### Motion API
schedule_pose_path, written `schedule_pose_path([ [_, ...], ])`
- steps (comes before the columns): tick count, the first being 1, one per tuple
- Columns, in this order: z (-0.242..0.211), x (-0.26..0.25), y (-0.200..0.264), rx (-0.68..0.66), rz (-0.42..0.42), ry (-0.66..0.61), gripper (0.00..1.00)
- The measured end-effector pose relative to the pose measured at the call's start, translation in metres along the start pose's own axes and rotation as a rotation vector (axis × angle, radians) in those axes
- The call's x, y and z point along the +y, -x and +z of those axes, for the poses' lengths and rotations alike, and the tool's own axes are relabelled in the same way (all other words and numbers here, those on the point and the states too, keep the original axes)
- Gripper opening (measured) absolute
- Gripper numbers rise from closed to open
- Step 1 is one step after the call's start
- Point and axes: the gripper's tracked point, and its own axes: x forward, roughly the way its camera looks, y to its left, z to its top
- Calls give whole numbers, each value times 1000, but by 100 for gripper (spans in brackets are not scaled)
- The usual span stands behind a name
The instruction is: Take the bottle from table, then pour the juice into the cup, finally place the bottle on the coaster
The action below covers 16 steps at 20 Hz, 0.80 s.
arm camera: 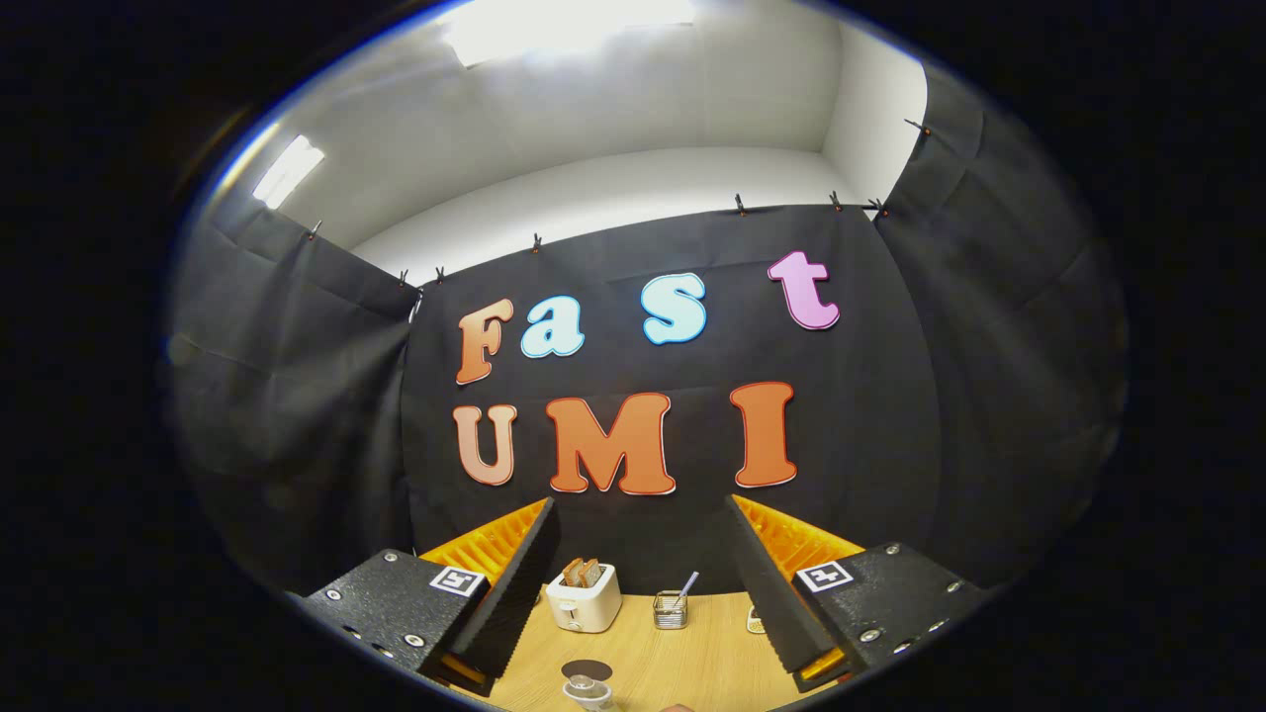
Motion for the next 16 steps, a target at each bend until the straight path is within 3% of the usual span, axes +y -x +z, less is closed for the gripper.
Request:
schedule_pose_path([
  [10,-9,11,6,-15,10,-7,99],
  [16,-46,17,21,-45,9,26,99],
])
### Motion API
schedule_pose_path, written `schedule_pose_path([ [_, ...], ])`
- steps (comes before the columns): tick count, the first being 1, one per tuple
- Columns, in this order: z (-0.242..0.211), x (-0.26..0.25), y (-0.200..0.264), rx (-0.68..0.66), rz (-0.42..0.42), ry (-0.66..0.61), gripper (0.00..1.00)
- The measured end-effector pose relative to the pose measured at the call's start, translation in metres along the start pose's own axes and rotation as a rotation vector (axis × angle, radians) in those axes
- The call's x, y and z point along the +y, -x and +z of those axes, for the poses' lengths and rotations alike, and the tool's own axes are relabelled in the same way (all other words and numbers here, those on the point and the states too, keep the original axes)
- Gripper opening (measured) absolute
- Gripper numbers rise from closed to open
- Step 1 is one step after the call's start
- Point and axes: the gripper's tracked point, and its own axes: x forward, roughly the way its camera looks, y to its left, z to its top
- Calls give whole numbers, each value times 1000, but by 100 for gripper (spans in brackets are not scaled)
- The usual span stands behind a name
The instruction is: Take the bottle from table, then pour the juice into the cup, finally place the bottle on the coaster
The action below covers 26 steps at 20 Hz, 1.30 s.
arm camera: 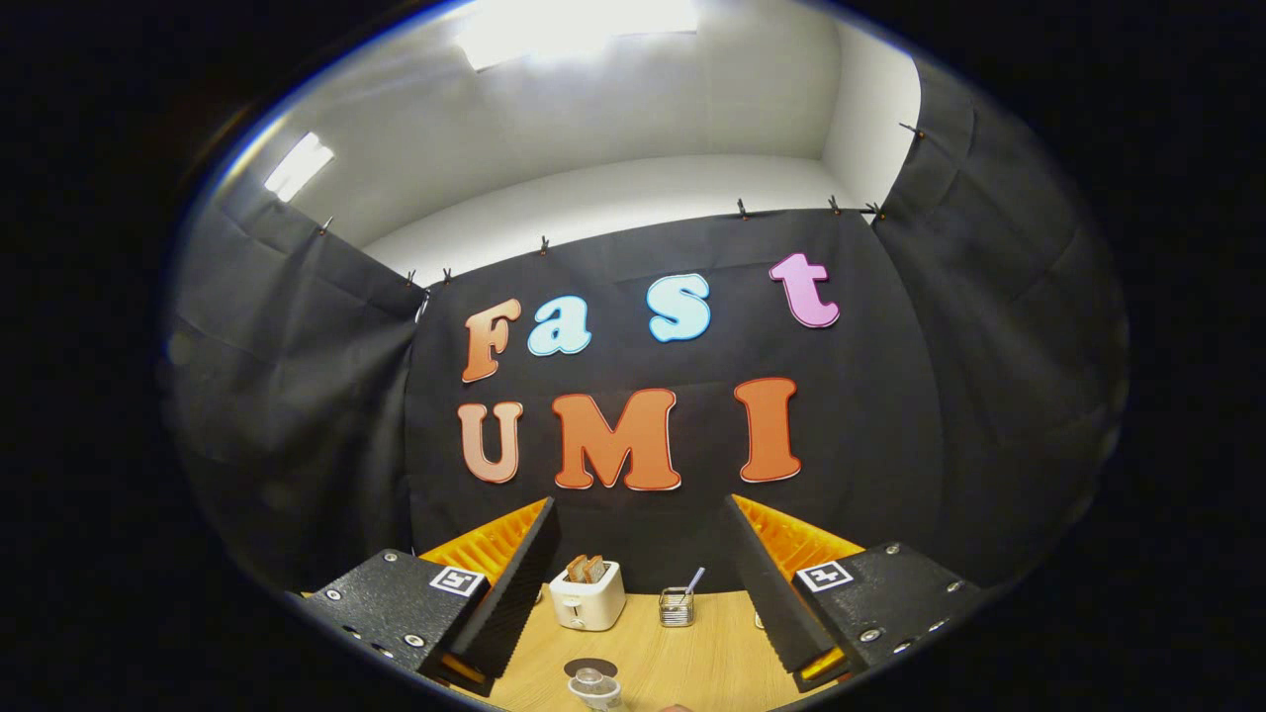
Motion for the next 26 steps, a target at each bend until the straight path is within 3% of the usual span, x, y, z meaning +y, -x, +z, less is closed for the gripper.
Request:
schedule_pose_path([
  [9,-134,40,26,107,133,105,99],
  [19,-265,54,28,285,183,-52,100],
  [26,-326,58,23,349,180,28,99],
])
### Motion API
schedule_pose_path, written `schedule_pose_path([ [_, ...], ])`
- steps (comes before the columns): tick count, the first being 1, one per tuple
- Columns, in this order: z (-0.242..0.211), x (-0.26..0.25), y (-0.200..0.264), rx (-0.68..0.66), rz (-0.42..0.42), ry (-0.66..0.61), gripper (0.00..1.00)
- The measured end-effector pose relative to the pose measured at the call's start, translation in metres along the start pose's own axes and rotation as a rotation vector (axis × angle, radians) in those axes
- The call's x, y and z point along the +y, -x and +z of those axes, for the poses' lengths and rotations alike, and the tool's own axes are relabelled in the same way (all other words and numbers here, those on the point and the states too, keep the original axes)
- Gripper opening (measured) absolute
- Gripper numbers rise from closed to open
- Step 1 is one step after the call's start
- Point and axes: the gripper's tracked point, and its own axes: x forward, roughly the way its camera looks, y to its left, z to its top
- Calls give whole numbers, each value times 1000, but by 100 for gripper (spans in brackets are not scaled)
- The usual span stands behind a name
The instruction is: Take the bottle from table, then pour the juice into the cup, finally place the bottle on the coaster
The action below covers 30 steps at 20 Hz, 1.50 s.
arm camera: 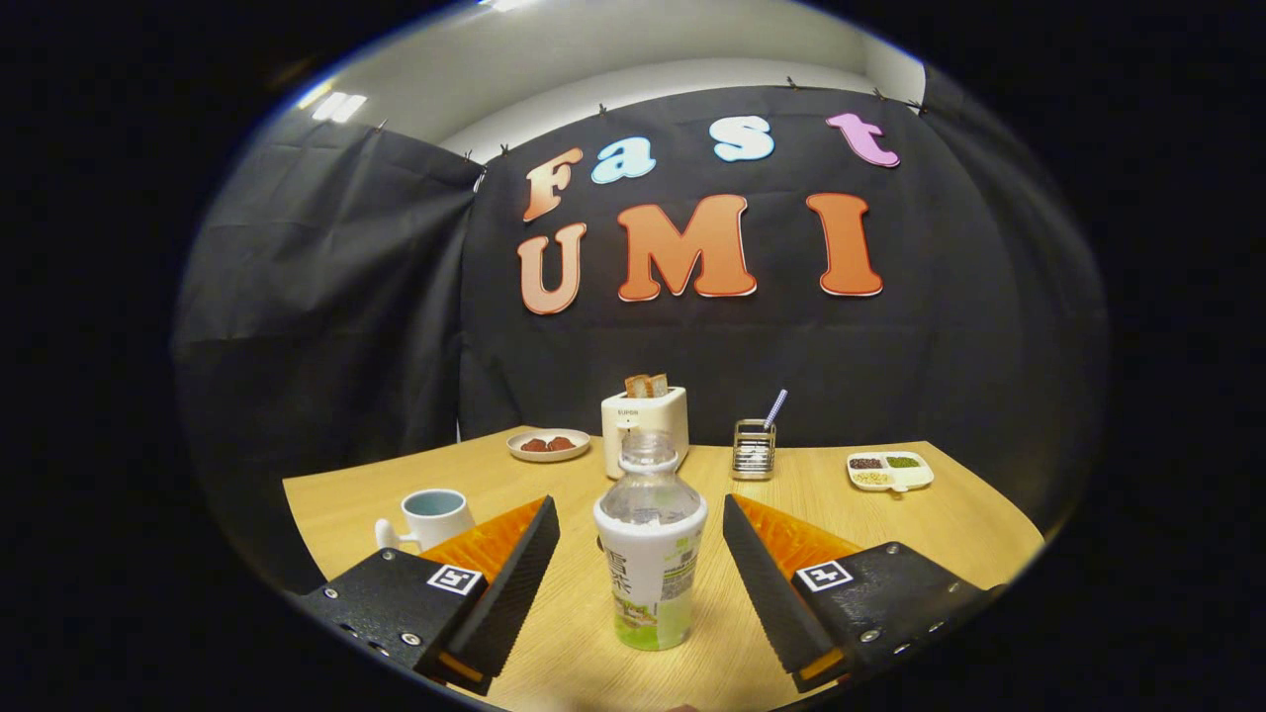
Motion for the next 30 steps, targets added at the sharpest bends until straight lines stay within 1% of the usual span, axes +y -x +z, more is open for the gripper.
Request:
schedule_pose_path([
  [2,-12,-4,-7,21,-18,11,99],
  [6,-37,-12,-18,67,-40,-61,99],
  [9,-52,-13,-22,92,-51,-101,90],
  [12,-64,-12,-24,112,-61,-99,90],
  [13,-64,-10,-24,109,-58,-99,83],
  [14,-66,-7,-27,117,-55,-97,79],
  [15,-67,-8,-27,115,-65,-90,70],
  [17,-66,-6,-28,130,-77,-63,64],
  [19,-64,0,-29,142,-71,-32,61],
  [24,-42,9,-41,129,-74,60,61],
  [27,-31,17,-49,130,-87,171,61],
  [30,-21,24,-55,123,-104,314,61],
])
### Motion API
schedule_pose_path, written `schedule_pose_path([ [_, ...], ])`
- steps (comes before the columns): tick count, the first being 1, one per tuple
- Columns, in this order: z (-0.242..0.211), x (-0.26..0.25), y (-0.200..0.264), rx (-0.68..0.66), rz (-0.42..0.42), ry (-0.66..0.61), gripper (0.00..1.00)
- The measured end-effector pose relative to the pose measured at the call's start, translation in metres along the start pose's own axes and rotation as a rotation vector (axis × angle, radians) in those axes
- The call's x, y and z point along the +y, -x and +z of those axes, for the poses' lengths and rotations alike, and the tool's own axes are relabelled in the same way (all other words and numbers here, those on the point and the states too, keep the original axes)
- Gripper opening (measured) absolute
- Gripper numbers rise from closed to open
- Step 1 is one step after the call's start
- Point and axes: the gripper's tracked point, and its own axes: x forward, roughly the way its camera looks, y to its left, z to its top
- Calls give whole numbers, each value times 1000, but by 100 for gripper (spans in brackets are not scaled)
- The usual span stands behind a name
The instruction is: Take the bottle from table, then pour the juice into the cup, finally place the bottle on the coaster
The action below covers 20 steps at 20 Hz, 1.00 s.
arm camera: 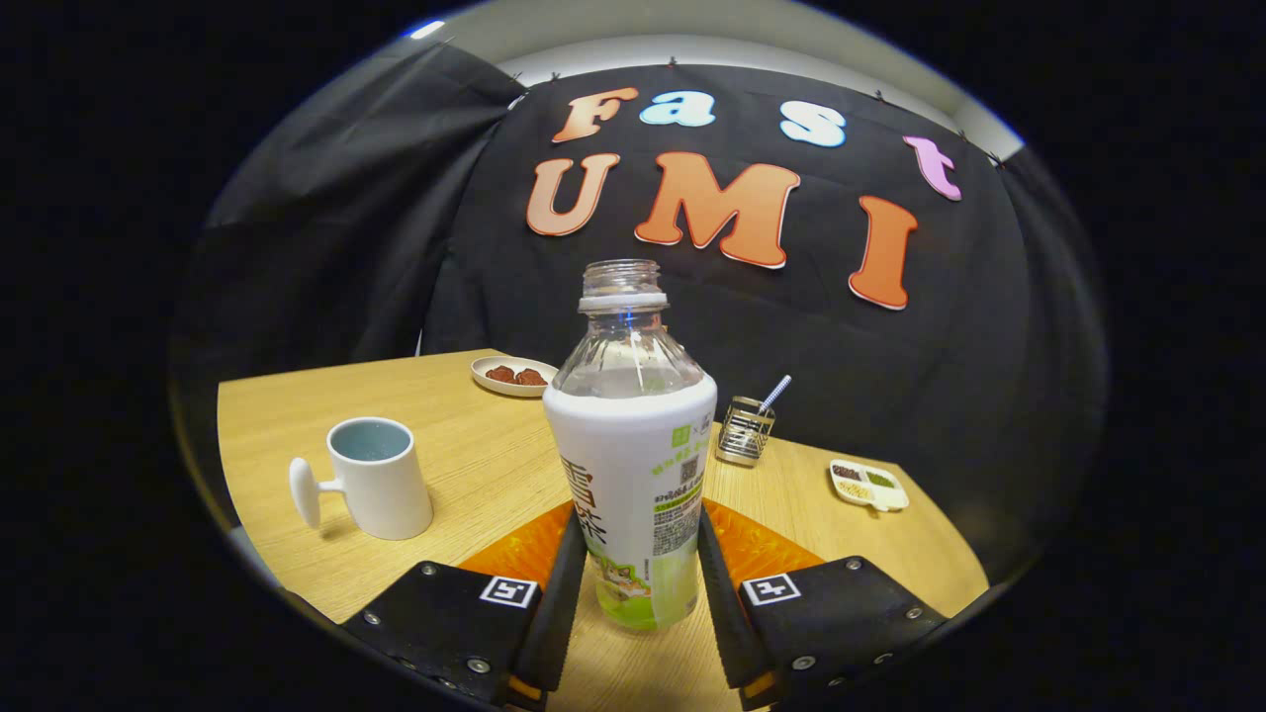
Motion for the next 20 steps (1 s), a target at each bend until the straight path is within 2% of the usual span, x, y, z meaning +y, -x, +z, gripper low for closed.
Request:
schedule_pose_path([
  [8,10,10,-16,-4,-97,412,61],
  [13,12,23,-25,0,-94,546,61],
  [20,21,29,-33,-33,-150,763,61],
])
